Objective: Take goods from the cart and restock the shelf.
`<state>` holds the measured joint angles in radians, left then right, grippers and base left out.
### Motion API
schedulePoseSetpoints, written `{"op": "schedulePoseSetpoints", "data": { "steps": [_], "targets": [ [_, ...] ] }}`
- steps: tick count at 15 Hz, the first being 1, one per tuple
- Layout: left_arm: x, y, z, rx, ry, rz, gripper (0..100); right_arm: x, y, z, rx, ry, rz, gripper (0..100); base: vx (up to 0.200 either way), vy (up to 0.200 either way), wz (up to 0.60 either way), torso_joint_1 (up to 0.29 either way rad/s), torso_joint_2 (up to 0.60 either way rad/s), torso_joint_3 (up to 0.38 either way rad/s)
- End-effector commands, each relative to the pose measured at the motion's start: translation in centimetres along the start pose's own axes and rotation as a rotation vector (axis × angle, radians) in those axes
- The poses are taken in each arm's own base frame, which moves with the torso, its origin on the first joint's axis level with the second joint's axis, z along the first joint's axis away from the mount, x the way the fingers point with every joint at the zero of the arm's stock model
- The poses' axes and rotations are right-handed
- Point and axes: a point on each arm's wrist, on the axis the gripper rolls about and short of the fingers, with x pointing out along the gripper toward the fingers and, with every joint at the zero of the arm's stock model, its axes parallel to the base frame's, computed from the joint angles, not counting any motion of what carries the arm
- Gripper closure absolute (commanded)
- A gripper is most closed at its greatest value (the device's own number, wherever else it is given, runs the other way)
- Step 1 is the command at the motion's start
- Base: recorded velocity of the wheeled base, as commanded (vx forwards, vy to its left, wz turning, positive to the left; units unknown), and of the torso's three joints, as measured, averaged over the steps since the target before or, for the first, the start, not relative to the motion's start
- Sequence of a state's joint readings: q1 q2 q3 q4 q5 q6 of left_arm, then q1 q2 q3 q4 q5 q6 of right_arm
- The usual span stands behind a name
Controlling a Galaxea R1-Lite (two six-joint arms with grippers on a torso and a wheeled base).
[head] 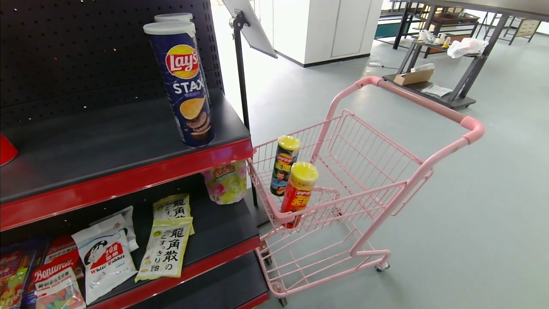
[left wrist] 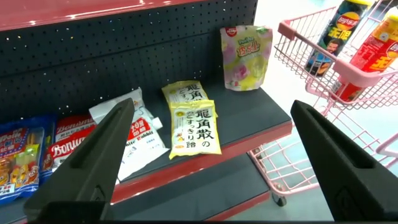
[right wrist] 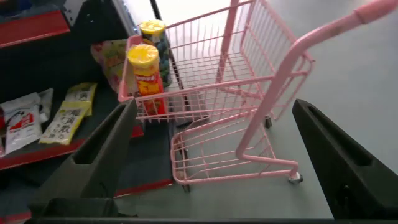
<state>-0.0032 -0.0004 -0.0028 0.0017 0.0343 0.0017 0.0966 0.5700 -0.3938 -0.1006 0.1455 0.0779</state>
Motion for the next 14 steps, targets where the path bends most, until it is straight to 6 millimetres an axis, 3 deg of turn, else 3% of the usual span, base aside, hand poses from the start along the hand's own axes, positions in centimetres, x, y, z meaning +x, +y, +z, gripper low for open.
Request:
{"op": "schedulePoseSetpoints", "data": {
  "steps": [1,5,10,14],
  "targets": [
    [0.0,0.0,0.0,0.000,0.000,0.001,0,15.4,0.7,0.8,0.032,0.255,0.286,0,0.000,0.000,0.00,0.000,0.00,0.000],
    [0.0,0.0,0.0,0.000,0.000,0.001,0,21.2,2.2,-4.4,0.013,0.357,0.368,0,0.000,0.000,0.00,0.000,0.00,0.000],
    [0.0,0.0,0.0,0.000,0.000,0.001,0,25.3,4.6,-7.6,-0.002,0.372,0.447,0,0.000,0.000,0.00,0.000,0.00,0.000],
    [0.0,0.0,0.0,0.000,0.000,0.001,0,28.4,5.4,-8.7,0.002,0.383,0.468,0,0.000,0.000,0.00,0.000,0.00,0.000]
  ]
}}
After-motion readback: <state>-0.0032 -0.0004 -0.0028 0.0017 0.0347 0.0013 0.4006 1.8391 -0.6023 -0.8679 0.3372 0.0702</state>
